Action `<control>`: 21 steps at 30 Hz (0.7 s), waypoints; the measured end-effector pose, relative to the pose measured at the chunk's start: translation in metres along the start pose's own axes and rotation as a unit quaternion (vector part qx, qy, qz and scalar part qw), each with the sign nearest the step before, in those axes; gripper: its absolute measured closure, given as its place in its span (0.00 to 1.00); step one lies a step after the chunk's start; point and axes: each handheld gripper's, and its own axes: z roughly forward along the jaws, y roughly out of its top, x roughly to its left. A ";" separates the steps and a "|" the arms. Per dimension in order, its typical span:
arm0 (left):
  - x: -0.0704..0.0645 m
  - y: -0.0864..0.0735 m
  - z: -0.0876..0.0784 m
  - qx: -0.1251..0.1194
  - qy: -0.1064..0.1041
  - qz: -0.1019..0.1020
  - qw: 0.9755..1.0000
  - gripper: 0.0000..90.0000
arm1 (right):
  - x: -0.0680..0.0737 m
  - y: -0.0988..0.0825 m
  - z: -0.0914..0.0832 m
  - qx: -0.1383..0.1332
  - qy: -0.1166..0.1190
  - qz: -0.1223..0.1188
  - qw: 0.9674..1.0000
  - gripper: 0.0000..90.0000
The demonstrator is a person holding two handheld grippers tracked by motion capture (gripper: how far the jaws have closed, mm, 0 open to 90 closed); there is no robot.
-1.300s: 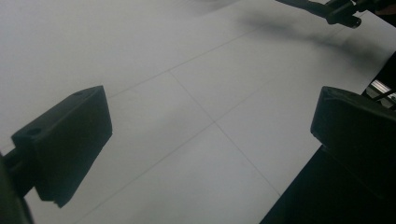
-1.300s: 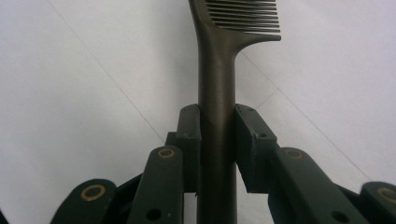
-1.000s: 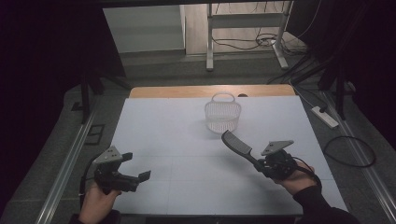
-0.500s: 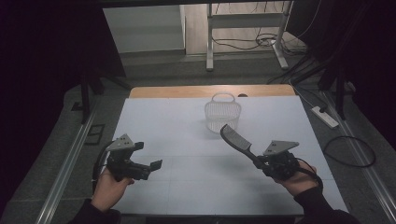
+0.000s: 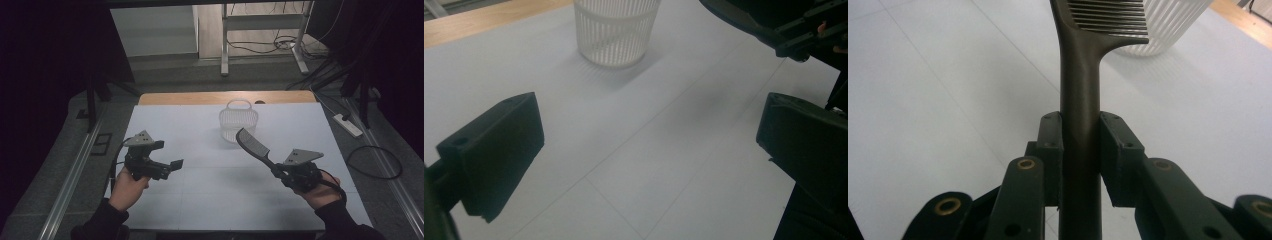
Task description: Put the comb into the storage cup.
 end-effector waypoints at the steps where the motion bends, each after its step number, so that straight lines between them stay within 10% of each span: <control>1: 0.000 0.002 0.002 0.000 -0.002 -0.001 1.000 0.00 | 0.000 0.000 -0.001 -0.001 -0.001 0.000 1.000 0.81; 21: -0.006 0.040 0.041 0.007 -0.049 0.002 0.999 0.00 | 0.004 0.005 -0.005 -0.037 -0.021 -0.021 0.999 0.81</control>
